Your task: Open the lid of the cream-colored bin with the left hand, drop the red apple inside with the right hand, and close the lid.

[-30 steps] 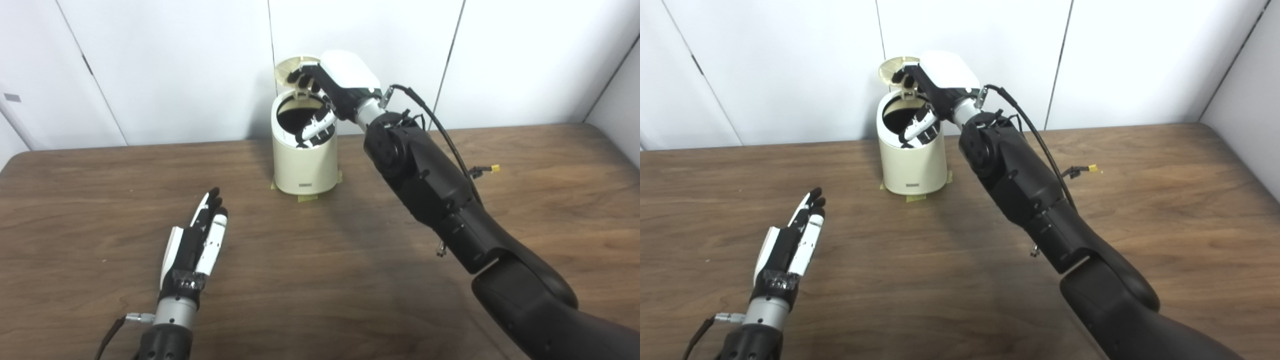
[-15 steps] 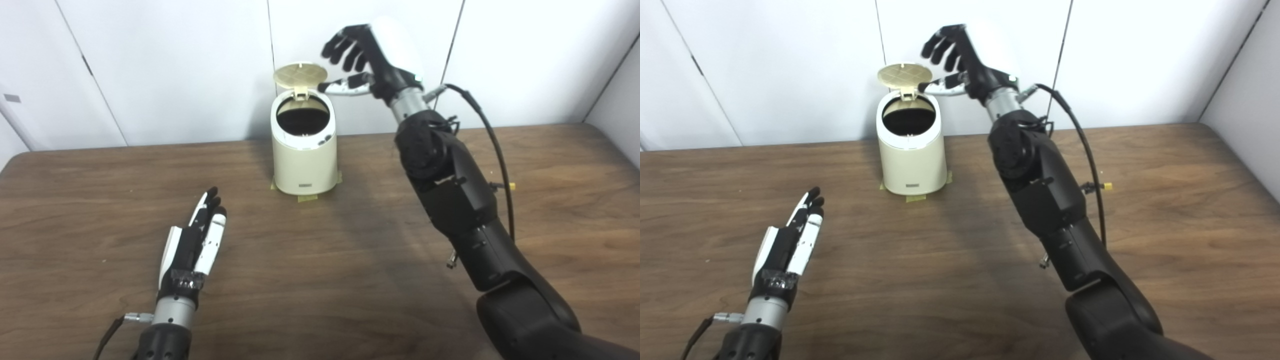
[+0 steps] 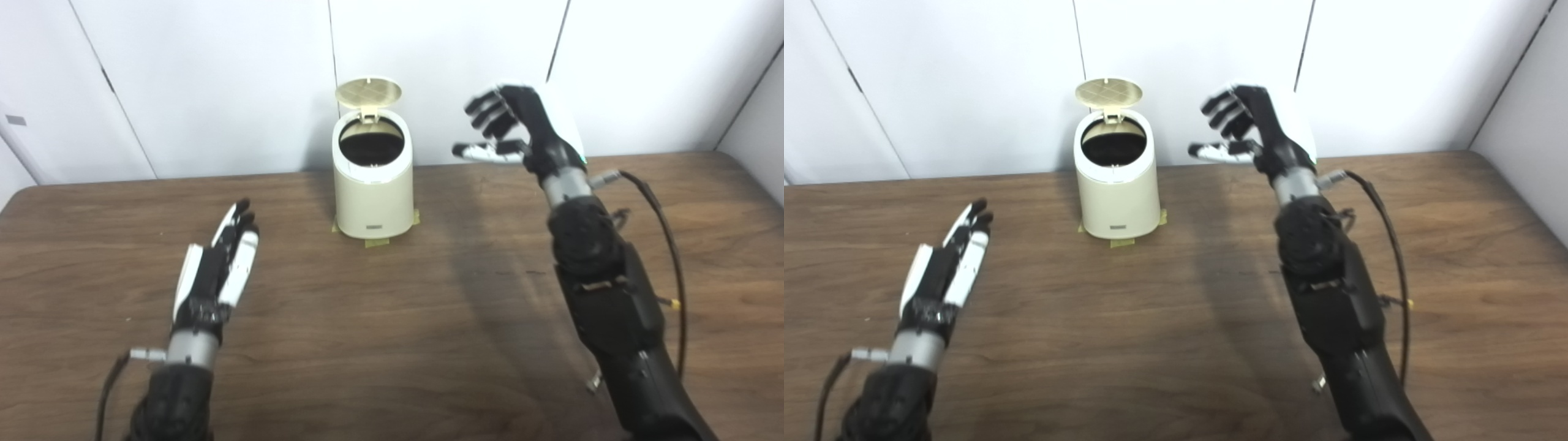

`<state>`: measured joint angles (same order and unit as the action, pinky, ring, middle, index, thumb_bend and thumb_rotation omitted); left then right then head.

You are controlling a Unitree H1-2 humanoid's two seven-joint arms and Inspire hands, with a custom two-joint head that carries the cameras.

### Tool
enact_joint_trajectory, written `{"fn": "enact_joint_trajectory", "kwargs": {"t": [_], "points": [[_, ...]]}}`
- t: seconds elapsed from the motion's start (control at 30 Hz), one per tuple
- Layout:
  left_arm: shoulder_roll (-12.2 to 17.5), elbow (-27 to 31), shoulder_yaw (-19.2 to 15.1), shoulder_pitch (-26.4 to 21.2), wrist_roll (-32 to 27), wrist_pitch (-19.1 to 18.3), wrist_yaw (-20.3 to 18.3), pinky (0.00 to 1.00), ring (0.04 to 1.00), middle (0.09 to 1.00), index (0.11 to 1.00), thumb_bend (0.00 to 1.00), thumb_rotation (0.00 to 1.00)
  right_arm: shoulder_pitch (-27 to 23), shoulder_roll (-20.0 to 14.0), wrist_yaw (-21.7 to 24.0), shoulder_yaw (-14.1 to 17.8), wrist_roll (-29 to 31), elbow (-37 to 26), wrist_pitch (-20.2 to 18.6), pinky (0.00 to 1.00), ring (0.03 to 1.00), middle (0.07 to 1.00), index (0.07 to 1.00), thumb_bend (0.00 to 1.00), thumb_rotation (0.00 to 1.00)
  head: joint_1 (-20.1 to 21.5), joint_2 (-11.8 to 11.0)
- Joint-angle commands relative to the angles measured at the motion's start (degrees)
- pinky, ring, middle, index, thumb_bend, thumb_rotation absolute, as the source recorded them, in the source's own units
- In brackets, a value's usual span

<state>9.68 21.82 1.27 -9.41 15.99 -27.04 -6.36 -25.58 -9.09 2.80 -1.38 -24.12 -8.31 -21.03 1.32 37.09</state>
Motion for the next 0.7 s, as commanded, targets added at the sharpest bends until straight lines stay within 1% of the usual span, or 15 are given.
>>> {"fn": "enact_joint_trajectory", "kwargs": {"t": [0.0, 0.03, 0.07, 0.1, 0.2, 0.23, 0.3, 0.37, 0.47, 0.53, 0.57, 0.67], "points": [[1.0, -0.1, -0.7, -4.6, 0.3, 0.2, -0.7, 0.87, 0.921, 0.918, 0.936, 0.27, 0.77, 0.1, -0.1, 1.6, 0.1, 2.0, -3.4, -1.3, 0.55, 0.655, 0.7, 0.684, 0.57, 0.46, 0.1, 0.0], [1.1, -0.8, -1.4, -6.4, 0.3, 0.2, -1.5, 0.87, 0.924, 0.921, 0.933, 0.29, 0.76, 1.9, -0.1, 2.1, 0.0, 2.6, -4.7, -1.8, 0.59, 0.703, 0.745, 0.738, 0.58, 0.58, 0.0, -0.2], [1.2, -1.4, -1.9, -8.4, 0.8, 0.1, -2.3, 0.87, 0.925, 0.922, 0.931, 0.3, 0.75, 3.7, 0.1, 2.4, 0.0, 3.4, -5.7, -2.0, 0.63, 0.742, 0.779, 0.772, 0.59, 0.66, 0.0, -0.5], [1.2, -1.8, -2.3, -9.7, 1.3, 0.1, -3.0, 0.87, 0.921, 0.921, 0.931, 0.3, 0.74, 4.8, 0.2, 2.5, -0.1, 3.9, -6.4, -2.1, 0.66, 0.769, 0.805, 0.799, 0.6, 0.73, 0.0, -0.5], [1.7, -3.8, -3.2, -14.0, 2.4, 0.1, -4.9, 0.88, 0.923, 0.929, 0.937, 0.32, 0.75, 8.5, 1.0, 2.6, 0.3, 7.0, -8.0, -0.7, 0.72, 0.823, 0.859, 0.853, 0.61, 0.85, -0.3, -1.1], [2.0, -5.1, -3.2, -16.3, 2.9, 0.1, -5.5, 0.89, 0.926, 0.931, 0.939, 0.32, 0.75, 9.8, 2.0, 2.9, 1.2, 9.8, -8.8, -1.1, 0.73, 0.83, 0.866, 0.859, 0.61, 0.87, -0.4, -1.2], [2.1, -7.3, -3.3, -20.1, 4.2, 0.1, -6.8, 0.89, 0.927, 0.937, 0.942, 0.33, 0.75, 11.5, 3.5, 3.2, 2.5, 13.7, -9.8, -1.6, 0.79, 0.863, 0.892, 0.875, 0.61, 0.9, -0.5, -1.3], [2.4, -9.3, -3.0, -22.9, 5.5, 0.1, -7.4, 0.87, 0.919, 0.931, 0.935, 0.33, 0.77, 12.3, 4.6, 3.1, 3.3, 15.9, -10.2, -2.1, 0.83, 0.882, 0.903, 0.882, 0.61, 0.93, -0.5, -1.6], [3.1, -13.6, -2.2, -28.7, 5.5, 0.1, -8.9, 0.88, 0.93, 0.938, 0.941, 0.32, 0.8, 13.7, 5.9, 3.0, 4.0, 19.0, -10.7, -2.6, 0.85, 0.896, 0.905, 0.891, 0.62, 0.96, -1.0, -1.7], [2.7, -16.1, -1.8, -31.7, 5.9, 0.1, -9.5, 0.89, 0.939, 0.945, 0.942, 0.31, 0.81, 14.6, 6.4, 2.8, 4.0, 20.1, -11.1, -2.6, 0.87, 0.902, 0.904, 0.898, 0.61, 0.97, -1.1, -1.8], [2.9, -17.2, -1.2, -32.9, 6.1, 0.1, -9.7, 0.89, 0.934, 0.939, 0.937, 0.31, 0.8, 15.2, 6.7, 2.6, 3.9, 20.2, -11.4, -2.6, 0.87, 0.903, 0.904, 0.901, 0.61, 0.98, -1.1, -1.9], [3.7, -19.6, 0.5, -35.7, 6.1, 0.2, -10.6, 0.9, 0.94, 0.938, 0.929, 0.33, 0.82, 16.9, 7.7, 1.8, 3.8, 20.6, -12.1, -2.5, 0.89, 0.91, 0.906, 0.902, 0.61, 1.0, -1.1, -2.1]]}}
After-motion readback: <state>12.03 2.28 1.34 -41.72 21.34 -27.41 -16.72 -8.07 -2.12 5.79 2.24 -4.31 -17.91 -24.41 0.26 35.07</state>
